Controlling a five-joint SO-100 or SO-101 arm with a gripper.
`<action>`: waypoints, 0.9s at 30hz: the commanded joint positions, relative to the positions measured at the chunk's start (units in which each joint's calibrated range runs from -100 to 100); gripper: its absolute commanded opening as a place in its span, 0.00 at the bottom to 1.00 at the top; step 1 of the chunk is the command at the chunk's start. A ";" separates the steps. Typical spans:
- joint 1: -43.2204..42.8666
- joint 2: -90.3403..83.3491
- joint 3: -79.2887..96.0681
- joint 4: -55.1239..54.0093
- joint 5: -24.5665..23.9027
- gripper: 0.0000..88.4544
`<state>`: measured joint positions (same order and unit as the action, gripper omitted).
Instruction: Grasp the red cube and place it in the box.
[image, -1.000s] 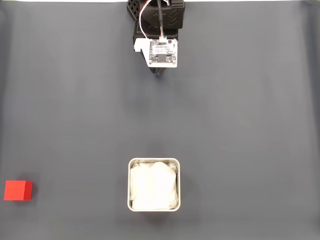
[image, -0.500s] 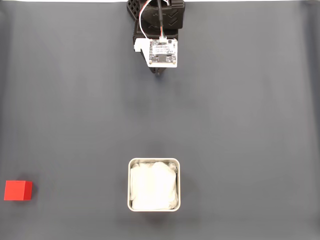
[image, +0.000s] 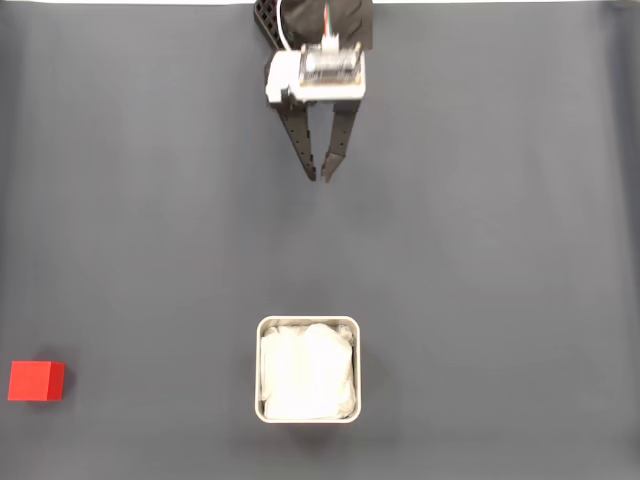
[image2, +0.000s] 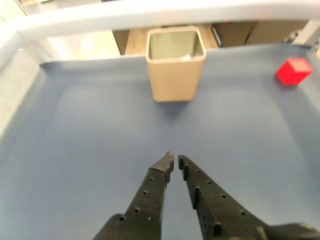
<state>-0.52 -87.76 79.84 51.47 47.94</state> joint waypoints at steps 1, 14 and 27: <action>-0.62 8.64 -17.06 -1.96 -0.68 0.00; 0.38 30.13 -48.18 10.82 2.93 0.00; 7.27 41.91 -58.30 13.86 2.15 0.00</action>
<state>4.67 -47.37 24.77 65.23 50.53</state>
